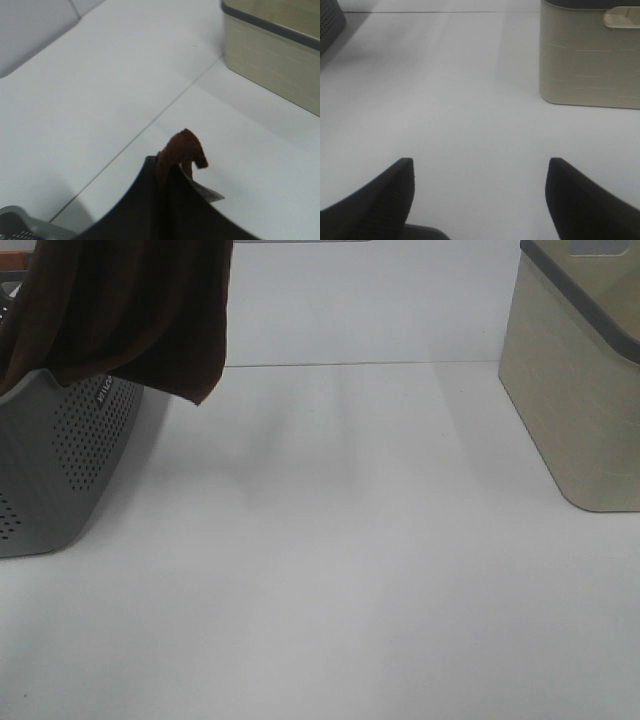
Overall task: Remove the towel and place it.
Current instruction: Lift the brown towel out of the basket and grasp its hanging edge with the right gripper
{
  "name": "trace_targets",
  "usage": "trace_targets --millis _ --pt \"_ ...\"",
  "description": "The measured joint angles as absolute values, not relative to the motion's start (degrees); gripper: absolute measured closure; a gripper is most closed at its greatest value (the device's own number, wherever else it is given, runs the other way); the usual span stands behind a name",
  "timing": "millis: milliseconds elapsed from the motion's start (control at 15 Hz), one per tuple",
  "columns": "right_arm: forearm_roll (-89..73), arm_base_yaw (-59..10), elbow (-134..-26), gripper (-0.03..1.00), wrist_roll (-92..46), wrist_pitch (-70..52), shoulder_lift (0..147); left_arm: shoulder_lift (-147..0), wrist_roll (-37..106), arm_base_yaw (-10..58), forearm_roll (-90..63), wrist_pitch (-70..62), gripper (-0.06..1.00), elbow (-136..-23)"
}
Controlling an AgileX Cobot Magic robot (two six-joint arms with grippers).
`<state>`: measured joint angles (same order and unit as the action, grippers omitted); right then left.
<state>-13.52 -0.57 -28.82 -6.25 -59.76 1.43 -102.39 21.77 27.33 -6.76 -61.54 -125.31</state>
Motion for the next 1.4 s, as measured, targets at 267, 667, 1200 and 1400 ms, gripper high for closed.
trace_targets --millis 267,667,1200,1400 --pt "-28.53 -0.57 -28.93 0.27 -12.61 -57.12 13.06 -102.39 22.80 37.18 -7.28 -62.22 0.94 -125.31" --pt "-63.43 -0.57 -28.93 0.32 -55.69 -55.92 38.85 -102.39 22.80 42.74 -9.57 -55.06 0.94 -125.31" --pt "-96.26 -9.28 -28.93 0.34 -100.96 -50.42 67.95 -102.39 22.80 42.74 -14.78 -49.56 0.94 -125.31" --pt "-98.66 -19.02 -31.17 0.30 -110.35 -42.23 75.86 -102.39 22.80 42.74 -15.07 -49.56 0.94 -125.31"
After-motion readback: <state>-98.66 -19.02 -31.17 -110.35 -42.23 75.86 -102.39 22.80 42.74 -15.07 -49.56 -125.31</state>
